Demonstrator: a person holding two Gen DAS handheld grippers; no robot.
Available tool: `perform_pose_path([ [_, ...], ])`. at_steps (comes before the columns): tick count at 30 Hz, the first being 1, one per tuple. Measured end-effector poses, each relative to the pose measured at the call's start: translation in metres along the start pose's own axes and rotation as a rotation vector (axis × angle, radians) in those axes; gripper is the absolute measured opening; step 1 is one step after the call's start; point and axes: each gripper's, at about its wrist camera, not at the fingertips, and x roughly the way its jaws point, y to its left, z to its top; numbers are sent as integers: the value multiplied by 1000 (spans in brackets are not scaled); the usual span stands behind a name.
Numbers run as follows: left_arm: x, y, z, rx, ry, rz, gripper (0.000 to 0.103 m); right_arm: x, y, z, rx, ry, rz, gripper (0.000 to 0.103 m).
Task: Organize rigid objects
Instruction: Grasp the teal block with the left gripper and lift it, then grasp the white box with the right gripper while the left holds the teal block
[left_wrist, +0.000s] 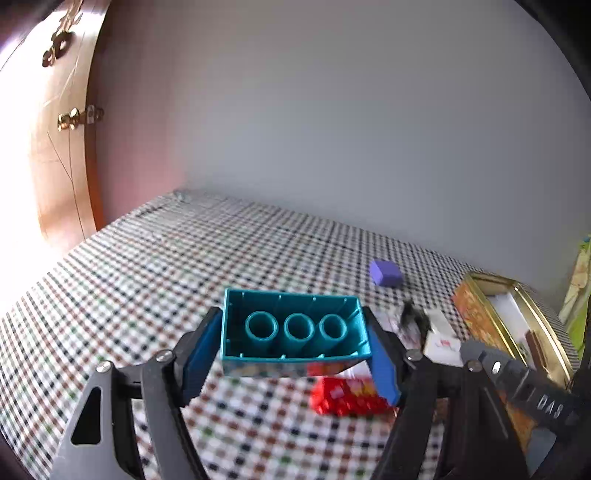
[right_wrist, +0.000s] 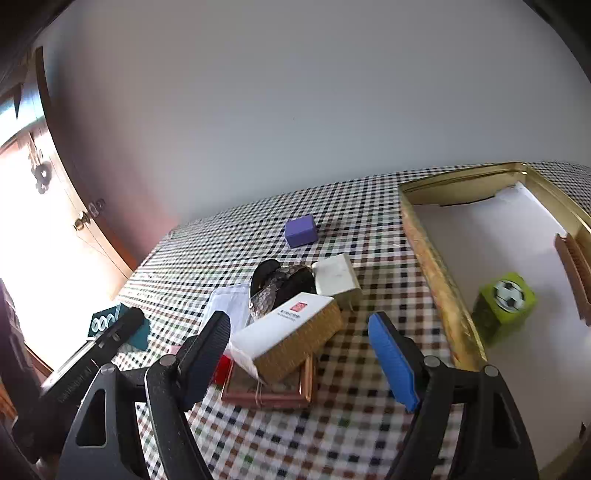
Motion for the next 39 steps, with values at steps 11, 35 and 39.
perform_pose_path([
  [11, 24, 1, 25, 16, -67, 28, 73, 47, -4, 3, 87, 150, 82, 79],
  [35, 27, 6, 18, -40, -43, 8, 73, 22, -3, 5, 33, 41, 49, 31],
  [39, 26, 10, 18, -61, -40, 16, 73, 32, -19, 4, 112, 84, 93, 31],
])
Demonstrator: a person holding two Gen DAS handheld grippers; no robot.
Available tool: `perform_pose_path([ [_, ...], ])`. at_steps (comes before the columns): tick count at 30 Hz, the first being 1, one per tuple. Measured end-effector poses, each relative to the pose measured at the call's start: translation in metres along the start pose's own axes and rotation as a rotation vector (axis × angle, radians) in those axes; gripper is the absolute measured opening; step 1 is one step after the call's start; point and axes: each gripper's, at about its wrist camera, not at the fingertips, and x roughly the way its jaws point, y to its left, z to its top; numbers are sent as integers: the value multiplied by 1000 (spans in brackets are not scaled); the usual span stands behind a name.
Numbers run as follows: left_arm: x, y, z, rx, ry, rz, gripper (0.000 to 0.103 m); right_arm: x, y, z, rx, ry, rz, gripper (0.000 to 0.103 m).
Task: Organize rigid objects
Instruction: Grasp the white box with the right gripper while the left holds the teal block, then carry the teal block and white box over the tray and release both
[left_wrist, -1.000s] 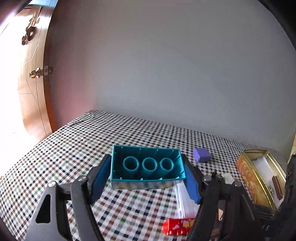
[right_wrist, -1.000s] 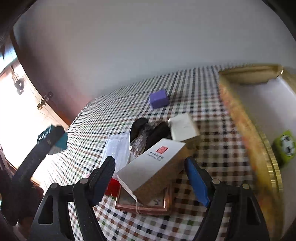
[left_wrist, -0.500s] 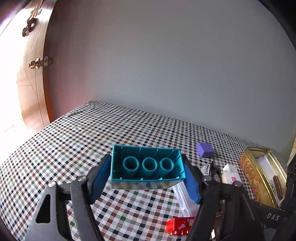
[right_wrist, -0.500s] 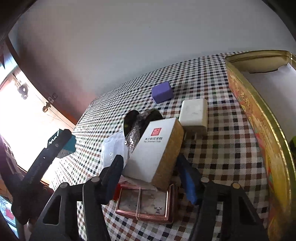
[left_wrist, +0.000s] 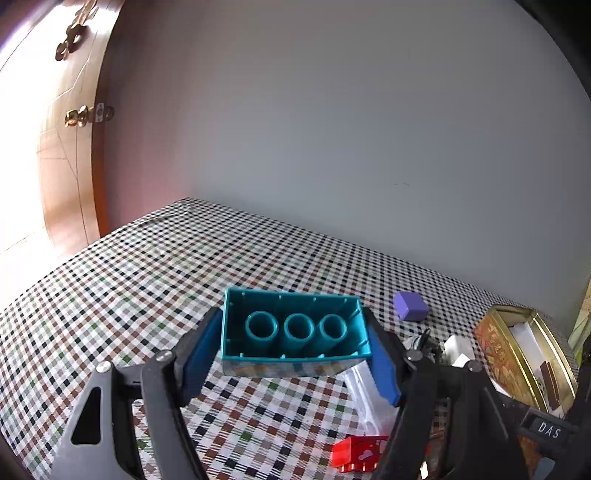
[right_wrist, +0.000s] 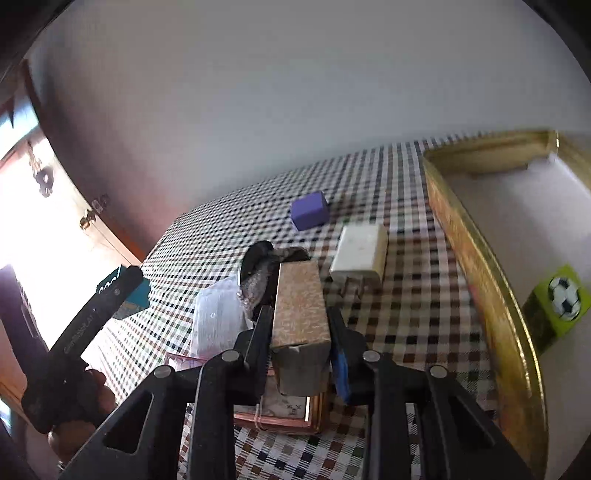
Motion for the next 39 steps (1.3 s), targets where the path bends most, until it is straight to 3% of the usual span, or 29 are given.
perform_pose_path([
  [3, 0, 0, 0, 5, 4, 2, 73, 5, -4, 1, 42, 19, 27, 32],
  [8, 0, -6, -2, 25, 8, -20, 73, 13, 2, 0, -4, 57, 7, 28],
  [11, -5, -9, -2, 24, -14, -45, 73, -4, 10, -3, -56, -7, -10, 28],
  [15, -15, -14, -2, 28, -64, -93, 73, -36, 19, -1, -102, -158, 22, 28],
  [21, -22, -30, -7, 48, -60, -124, 73, -77, 15, -6, -142, -315, -10, 28],
  [39, -48, -157, -21, 181, -83, -288, 73, -159, -70, -3, -104, -482, -158, 28],
])
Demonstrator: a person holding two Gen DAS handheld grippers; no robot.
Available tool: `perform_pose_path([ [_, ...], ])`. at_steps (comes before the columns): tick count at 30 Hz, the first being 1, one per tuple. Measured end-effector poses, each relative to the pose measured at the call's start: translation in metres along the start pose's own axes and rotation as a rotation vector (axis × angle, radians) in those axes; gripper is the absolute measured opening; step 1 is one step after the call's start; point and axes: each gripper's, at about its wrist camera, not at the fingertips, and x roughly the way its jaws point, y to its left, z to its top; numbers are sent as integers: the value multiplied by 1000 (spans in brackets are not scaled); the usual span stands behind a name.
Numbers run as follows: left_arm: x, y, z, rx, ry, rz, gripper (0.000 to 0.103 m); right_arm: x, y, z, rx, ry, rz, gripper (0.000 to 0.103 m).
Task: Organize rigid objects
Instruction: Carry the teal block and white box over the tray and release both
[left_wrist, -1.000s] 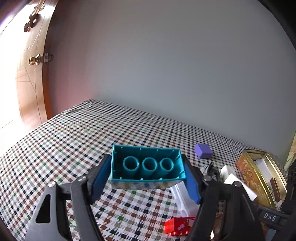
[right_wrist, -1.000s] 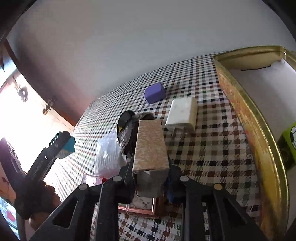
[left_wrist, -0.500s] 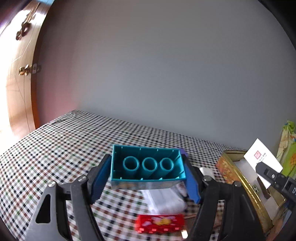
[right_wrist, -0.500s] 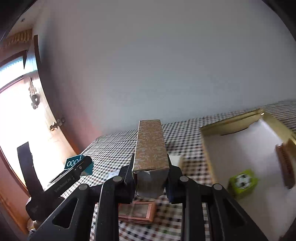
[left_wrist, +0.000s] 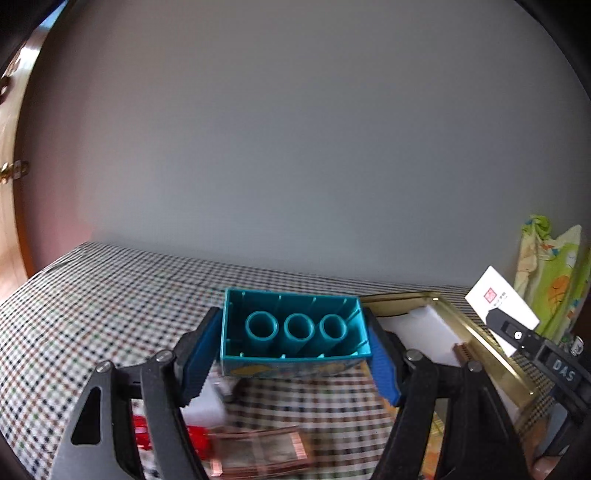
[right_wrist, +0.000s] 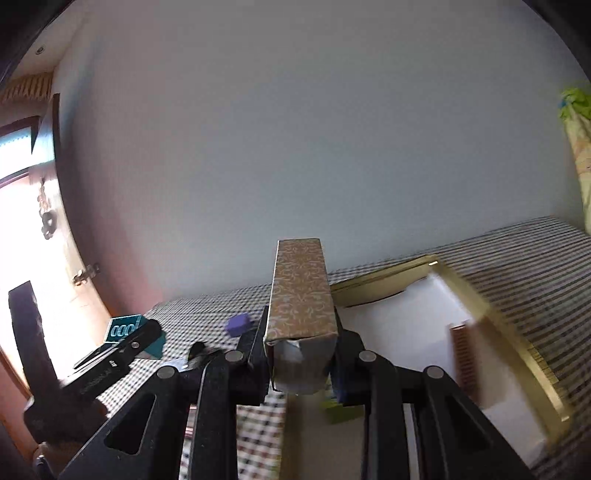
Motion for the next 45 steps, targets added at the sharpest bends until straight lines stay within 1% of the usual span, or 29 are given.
perform_pose_path([
  [4, 10, -33, 3, 30, 0, -47, 73, -9, -28, 10, 13, -22, -56, 28],
  [7, 11, -49, 1, 50, 6, -80, 73, -14, -46, 14, 14, -33, -92, 28],
  [11, 22, -73, -2, 70, 29, -126, 73, -18, -70, 19, 18, -29, -134, 28],
  [13, 26, -87, -5, 82, 42, -152, 73, -19, -79, 21, 1, -23, -153, 28],
  [15, 22, -102, -13, 95, 50, -174, 73, -19, -86, 22, -27, -18, -179, 28],
  [18, 24, -125, -22, 131, 80, -212, 73, -16, -95, 23, -41, -6, -186, 28],
  [21, 25, -143, -28, 186, 105, -247, 73, -5, -99, 24, -59, 13, -189, 28],
  [25, 26, -158, -41, 251, 142, -280, 73, 5, -104, 25, -61, 69, -146, 28],
  [27, 26, -162, -45, 273, 155, -280, 73, 8, -104, 24, -46, 93, -109, 28],
  [29, 30, -164, -47, 286, 171, -272, 73, 11, -101, 22, -62, 104, -94, 28],
  [32, 28, -161, -48, 284, 198, -266, 73, 22, -94, 16, -103, 145, -98, 28],
  [34, 26, -161, -48, 290, 194, -256, 73, 24, -90, 16, -106, 167, -97, 28],
  [36, 26, -164, -49, 314, 183, -235, 73, 25, -90, 16, -108, 172, -101, 28],
  [38, 27, -166, -48, 315, 187, -233, 73, 26, -90, 18, -115, 175, -106, 28],
  [43, 31, -162, -47, 290, 222, -222, 73, 28, -84, 16, -136, 212, -92, 28],
  [45, 33, -161, -47, 290, 238, -206, 73, 30, -84, 14, -136, 215, -89, 28],
])
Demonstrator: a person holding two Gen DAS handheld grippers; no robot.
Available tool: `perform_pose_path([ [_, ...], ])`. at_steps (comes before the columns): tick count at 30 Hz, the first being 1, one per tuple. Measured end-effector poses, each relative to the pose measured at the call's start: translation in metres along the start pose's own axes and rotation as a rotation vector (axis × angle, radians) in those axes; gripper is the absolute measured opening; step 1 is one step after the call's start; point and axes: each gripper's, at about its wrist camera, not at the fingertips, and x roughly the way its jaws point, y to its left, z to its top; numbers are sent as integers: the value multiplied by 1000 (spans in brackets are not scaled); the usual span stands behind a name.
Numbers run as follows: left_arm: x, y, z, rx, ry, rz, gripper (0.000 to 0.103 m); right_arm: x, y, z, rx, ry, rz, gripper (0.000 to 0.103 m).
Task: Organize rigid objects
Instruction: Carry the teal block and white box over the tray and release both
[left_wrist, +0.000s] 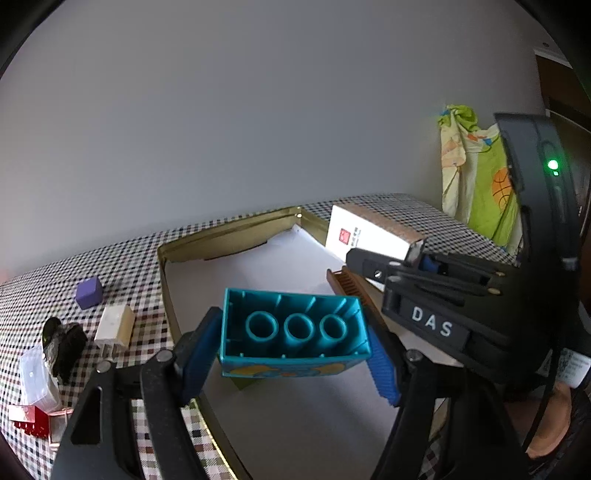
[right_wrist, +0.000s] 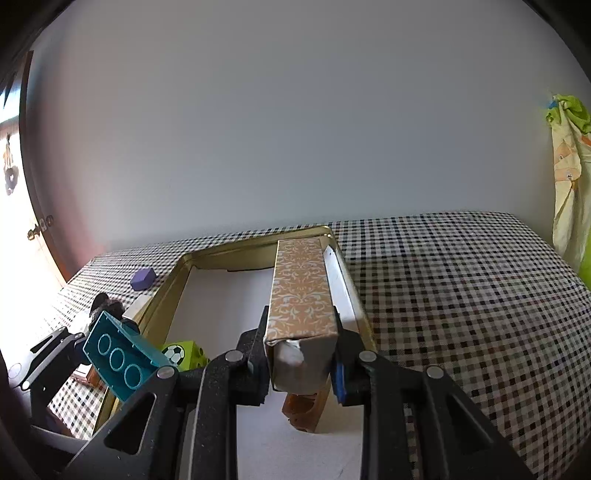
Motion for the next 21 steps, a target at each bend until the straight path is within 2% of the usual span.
perform_pose_path([
  [4, 3, 2, -2, 4, 37, 26, 73, 1, -1, 0, 0, 3, 1, 28],
  [9, 9, 5, -3, -12, 90, 18, 73, 2, -2, 0, 6, -2, 5, 28],
  [12, 6, 7, -3, -29, 78, 4, 88, 2, -5, 1, 19, -5, 2, 31],
  [14, 2, 7, -3, -32, 55, -4, 96, 0, -10, 1, 47, -11, 10, 49],
  [15, -1, 8, -3, -32, 42, -8, 99, -3, -13, 2, 63, -29, 14, 54],
  [17, -4, 9, -3, -35, 19, -12, 99, -13, -18, 2, 94, -89, 2, 67],
  [21, -10, 15, 0, -47, -29, 31, 101, -24, -27, 2, 136, -144, -38, 74],
])
